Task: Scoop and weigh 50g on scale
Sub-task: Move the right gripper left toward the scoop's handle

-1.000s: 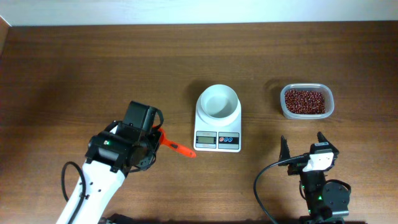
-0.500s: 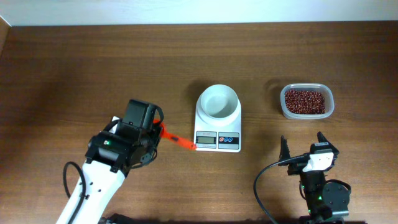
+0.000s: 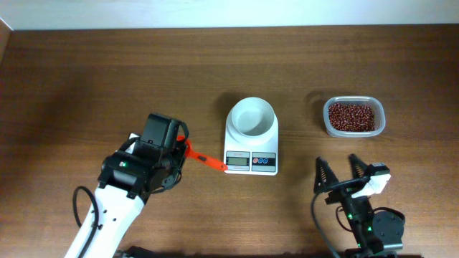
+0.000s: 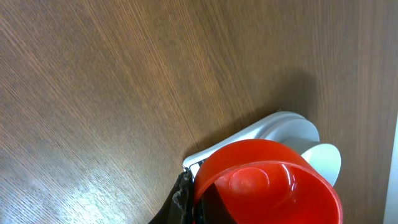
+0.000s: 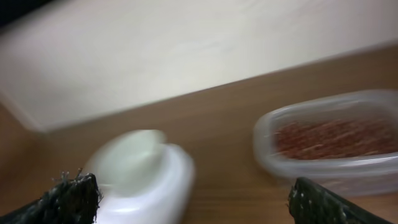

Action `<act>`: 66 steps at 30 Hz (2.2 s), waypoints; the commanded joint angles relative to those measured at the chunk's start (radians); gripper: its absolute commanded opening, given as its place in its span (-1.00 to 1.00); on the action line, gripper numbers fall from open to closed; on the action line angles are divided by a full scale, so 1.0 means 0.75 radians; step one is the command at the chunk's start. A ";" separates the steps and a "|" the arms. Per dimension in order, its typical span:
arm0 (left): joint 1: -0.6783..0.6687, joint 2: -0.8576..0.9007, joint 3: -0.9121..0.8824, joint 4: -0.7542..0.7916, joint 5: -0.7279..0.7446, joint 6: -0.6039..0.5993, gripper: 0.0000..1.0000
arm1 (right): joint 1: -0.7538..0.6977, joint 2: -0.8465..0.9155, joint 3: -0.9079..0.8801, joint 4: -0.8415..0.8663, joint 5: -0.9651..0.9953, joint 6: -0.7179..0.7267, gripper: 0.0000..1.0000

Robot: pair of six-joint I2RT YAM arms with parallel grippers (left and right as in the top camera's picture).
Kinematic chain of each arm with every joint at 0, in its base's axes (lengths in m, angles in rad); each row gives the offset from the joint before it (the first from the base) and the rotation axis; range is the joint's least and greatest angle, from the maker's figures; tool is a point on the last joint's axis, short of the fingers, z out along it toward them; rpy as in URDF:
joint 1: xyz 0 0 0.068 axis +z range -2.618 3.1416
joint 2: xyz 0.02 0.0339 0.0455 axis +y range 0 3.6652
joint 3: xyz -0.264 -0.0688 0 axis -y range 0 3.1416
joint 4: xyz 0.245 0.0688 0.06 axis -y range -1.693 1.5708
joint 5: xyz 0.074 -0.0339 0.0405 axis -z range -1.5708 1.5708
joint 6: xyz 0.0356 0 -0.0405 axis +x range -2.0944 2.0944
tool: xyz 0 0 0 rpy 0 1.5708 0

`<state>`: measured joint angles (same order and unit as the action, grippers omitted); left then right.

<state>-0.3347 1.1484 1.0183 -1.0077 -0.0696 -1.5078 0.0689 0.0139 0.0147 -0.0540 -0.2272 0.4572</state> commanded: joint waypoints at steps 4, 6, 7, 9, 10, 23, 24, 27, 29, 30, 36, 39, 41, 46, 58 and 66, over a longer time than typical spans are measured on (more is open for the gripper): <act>-0.007 0.007 0.031 -0.027 0.040 -0.014 -1.00 | 0.013 -0.009 -0.012 0.019 -0.760 0.593 0.98; -0.007 0.010 0.030 -0.035 0.050 -0.013 -1.00 | 0.013 -0.009 -0.012 0.023 -0.903 0.667 0.98; -0.007 0.013 0.030 -0.035 0.072 -0.013 -1.00 | 0.013 -0.009 -0.012 0.030 -0.944 0.703 0.98; -0.007 0.023 0.029 -0.036 0.112 -0.013 -1.00 | 0.013 -0.009 -0.012 0.035 -0.946 0.744 0.98; -0.007 0.030 0.027 -0.036 0.132 -0.013 -1.00 | 0.013 -0.009 -0.012 0.034 -0.910 0.743 0.98; -0.007 0.079 0.022 -0.037 0.150 -0.013 -1.00 | 0.013 0.083 0.016 0.031 -0.870 0.834 0.98; -0.007 0.079 0.022 -0.037 0.150 -0.013 -1.00 | 0.013 0.123 0.024 0.027 -0.870 0.834 0.98; -0.007 0.079 0.022 -0.037 0.155 -0.013 -1.00 | 0.013 0.234 0.057 0.027 -0.875 0.833 0.99; -0.007 0.079 0.022 -0.037 0.155 -0.013 -1.00 | 0.013 0.331 0.099 0.026 -0.885 0.800 0.99; -0.007 0.079 0.022 -0.037 0.155 -0.013 -1.00 | 0.013 0.380 0.124 0.024 -0.899 0.786 0.99; -0.007 0.079 0.022 -0.039 0.159 -0.014 -1.00 | 0.021 0.621 0.213 0.024 -0.979 0.782 0.99; -0.007 0.079 0.022 -0.039 0.160 -0.014 -1.00 | 0.084 0.682 0.215 0.089 -0.979 0.727 0.99; -0.007 0.079 0.022 -0.039 0.160 -0.014 -1.00 | 0.145 0.688 0.215 0.190 -0.980 0.728 0.99; -0.007 0.079 0.022 -0.039 0.180 -0.024 -1.00 | 0.278 0.688 0.215 0.389 -0.962 0.763 0.98; -0.007 0.079 0.022 -0.039 0.183 -0.023 -1.00 | 0.406 0.698 0.215 0.393 -0.670 0.834 0.98; -0.007 0.106 0.022 -0.040 0.179 -0.023 -1.00 | 0.600 0.847 0.215 0.440 -0.506 0.869 0.99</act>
<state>-0.3347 1.2064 1.0191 -1.0351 0.0570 -1.5116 0.4614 0.6041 0.1604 0.2470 -0.6868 1.0931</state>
